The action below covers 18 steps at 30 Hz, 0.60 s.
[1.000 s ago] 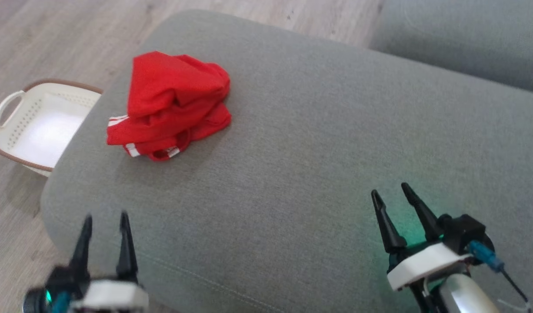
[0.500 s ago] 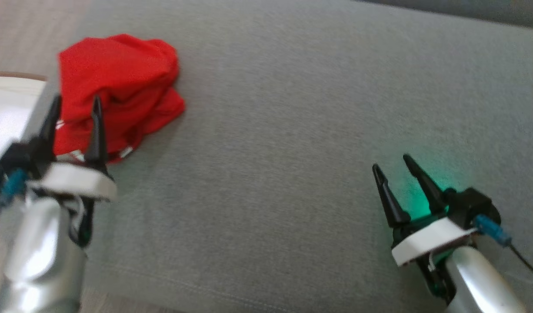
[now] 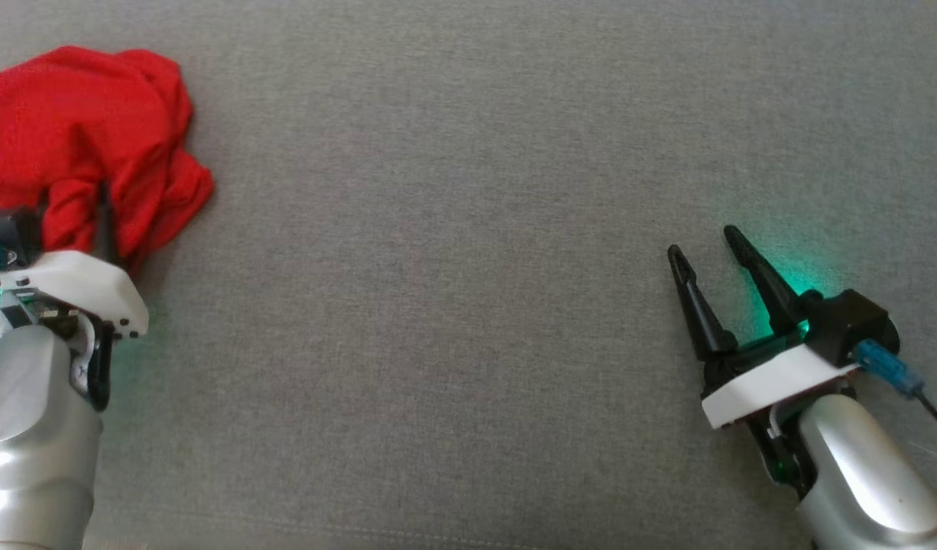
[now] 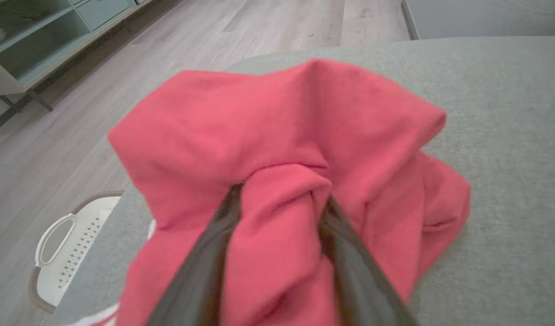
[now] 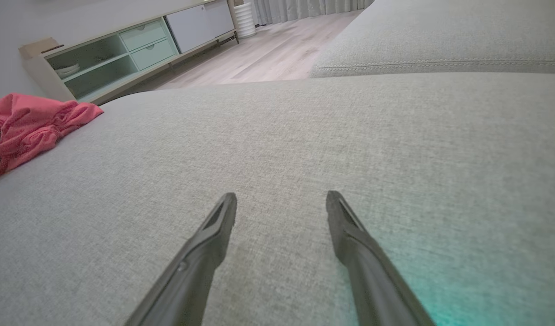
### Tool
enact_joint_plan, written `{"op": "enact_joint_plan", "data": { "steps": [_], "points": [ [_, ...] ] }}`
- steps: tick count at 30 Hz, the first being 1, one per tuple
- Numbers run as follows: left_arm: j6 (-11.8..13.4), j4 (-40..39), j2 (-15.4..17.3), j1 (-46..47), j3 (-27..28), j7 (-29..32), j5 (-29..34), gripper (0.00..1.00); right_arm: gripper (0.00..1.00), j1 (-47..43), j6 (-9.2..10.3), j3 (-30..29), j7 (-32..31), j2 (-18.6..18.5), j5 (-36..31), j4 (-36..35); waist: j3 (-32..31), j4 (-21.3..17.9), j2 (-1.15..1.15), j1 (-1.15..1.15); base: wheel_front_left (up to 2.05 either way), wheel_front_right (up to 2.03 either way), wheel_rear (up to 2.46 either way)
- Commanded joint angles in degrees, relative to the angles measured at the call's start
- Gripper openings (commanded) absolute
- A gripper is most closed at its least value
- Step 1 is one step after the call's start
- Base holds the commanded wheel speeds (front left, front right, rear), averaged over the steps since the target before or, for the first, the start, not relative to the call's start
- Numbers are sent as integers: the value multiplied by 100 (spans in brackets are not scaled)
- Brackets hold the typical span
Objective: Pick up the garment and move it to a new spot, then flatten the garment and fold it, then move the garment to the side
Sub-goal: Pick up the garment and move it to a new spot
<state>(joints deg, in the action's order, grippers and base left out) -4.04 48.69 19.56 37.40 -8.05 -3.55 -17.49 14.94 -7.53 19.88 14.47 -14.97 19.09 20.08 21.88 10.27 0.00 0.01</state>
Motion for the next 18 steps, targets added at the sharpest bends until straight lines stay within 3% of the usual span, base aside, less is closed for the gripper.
{"op": "enact_joint_plan", "data": {
  "steps": [1,10,18],
  "points": [
    [38,6,241,164,154,-54,-3,0,100,20,4,68,52,-17,36,-129,-15,-32,0,-1,0,0,0],
    [-104,-512,193,771,-78,-899,145,0,100,-47,4,67,52,231,74,-57,-540,-50,0,-1,0,0,0],
    [-277,-1633,-428,1137,-635,-981,33,0,100,-171,4,128,52,478,104,38,-1032,-502,0,-1,0,0,0]
  ]
}}
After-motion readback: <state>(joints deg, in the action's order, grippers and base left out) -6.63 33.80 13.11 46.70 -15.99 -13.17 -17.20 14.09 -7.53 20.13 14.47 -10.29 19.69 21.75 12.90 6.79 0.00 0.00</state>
